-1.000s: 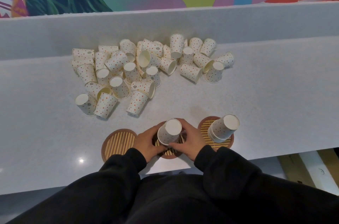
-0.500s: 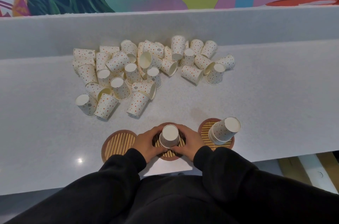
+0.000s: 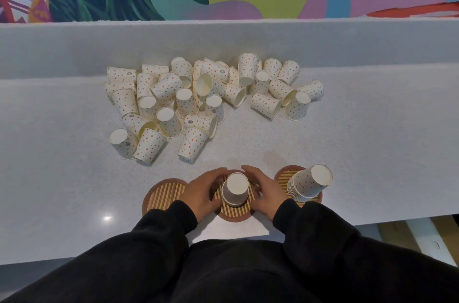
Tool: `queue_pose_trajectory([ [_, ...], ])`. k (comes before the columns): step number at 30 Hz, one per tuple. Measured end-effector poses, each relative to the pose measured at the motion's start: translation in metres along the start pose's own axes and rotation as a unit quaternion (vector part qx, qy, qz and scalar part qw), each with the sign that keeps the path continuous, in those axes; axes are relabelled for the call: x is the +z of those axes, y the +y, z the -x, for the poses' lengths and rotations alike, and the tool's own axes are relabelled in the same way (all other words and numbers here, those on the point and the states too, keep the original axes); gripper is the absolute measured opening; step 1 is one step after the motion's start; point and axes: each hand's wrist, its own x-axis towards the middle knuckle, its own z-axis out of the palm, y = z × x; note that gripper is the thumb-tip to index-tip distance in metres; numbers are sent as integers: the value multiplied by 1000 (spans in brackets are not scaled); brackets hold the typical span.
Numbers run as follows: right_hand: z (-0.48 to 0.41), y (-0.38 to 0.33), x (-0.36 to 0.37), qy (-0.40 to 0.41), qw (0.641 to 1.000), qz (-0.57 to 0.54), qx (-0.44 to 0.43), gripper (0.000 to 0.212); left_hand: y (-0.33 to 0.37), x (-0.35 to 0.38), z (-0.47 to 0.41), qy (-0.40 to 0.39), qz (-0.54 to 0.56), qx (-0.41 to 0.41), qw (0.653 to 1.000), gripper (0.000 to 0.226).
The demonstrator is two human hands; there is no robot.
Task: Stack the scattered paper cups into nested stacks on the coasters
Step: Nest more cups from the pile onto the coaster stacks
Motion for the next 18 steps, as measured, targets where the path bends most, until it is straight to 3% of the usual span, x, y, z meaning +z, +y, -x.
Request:
queue_pose_trajectory([
  [3, -5, -11, -11, 74, 996, -46, 3, 63, -3, -29, -4, 96, -7, -28, 995, 51],
  [7, -23, -54, -32, 130, 987, -91, -32, 39, -20, -66, -23, 222, -20, -49, 974, 49],
  [10, -47, -98, -45, 126, 987, -61, -74, 33, -27, -77, -41, 224, -24, -100, 969, 58],
  [14, -102, -137, -50, 78, 984, 108, -115, 41, -32, -70, -56, 189, -14, -165, 968, 70],
  [18, -157, -152, -35, 4, 960, 257, -109, 49, -33, -58, -54, 184, 27, -179, 966, 66],
])
